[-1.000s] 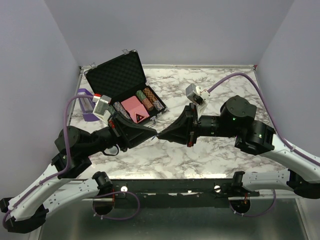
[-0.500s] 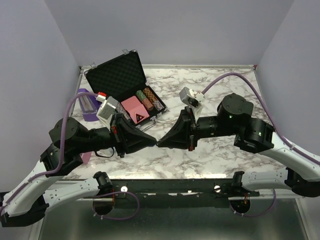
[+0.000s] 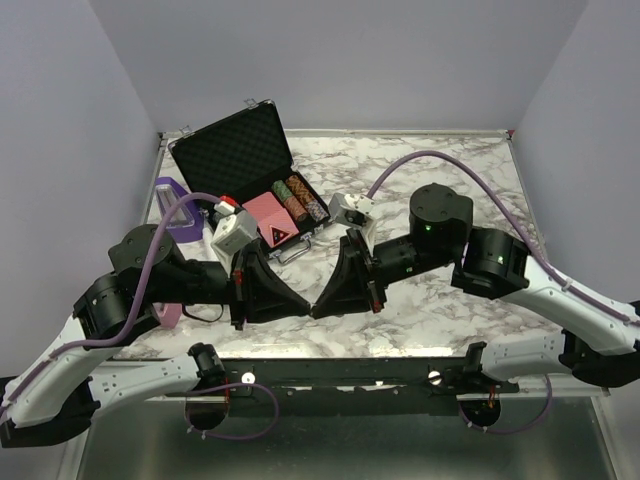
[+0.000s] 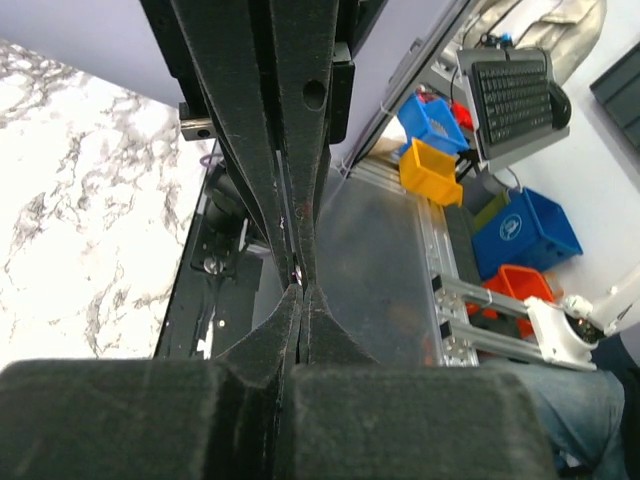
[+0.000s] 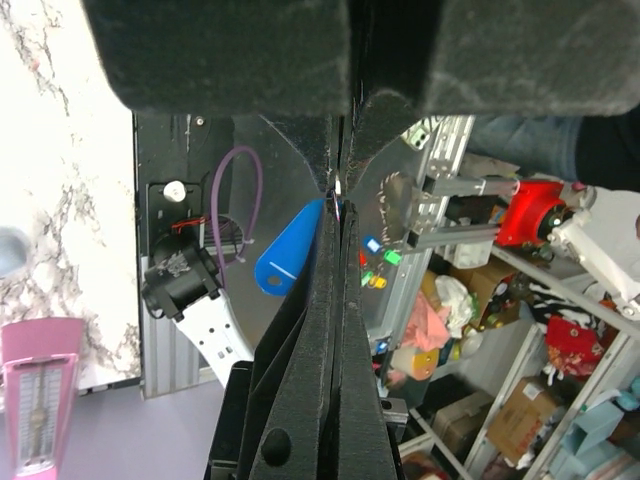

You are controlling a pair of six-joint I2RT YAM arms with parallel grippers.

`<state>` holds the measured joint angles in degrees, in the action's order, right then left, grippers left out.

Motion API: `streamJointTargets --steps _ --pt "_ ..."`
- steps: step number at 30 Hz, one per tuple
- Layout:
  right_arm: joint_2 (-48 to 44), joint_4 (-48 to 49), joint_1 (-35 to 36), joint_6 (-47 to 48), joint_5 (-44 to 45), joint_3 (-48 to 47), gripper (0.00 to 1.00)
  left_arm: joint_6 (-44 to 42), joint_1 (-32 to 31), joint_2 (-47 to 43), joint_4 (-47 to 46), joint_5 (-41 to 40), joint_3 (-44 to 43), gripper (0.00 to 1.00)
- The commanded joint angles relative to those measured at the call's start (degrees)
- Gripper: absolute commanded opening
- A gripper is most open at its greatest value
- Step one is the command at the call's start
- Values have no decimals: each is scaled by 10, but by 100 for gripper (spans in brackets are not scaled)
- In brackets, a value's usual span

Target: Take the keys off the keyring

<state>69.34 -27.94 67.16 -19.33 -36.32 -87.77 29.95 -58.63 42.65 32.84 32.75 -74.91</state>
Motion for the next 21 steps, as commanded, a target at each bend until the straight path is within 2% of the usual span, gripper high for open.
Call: streamJointTargets --steps 1,10,21 --pt "31 1 2 1 -10 -22 1 -42 -10 29 42 62 -19 0" --pt "59 -32 2 4 -46 -51 1 -93 -10 64 125 100 -56 0" --pt "72 -46 2 1 -75 -62 1 -124 -10 89 168 131 -77 0"
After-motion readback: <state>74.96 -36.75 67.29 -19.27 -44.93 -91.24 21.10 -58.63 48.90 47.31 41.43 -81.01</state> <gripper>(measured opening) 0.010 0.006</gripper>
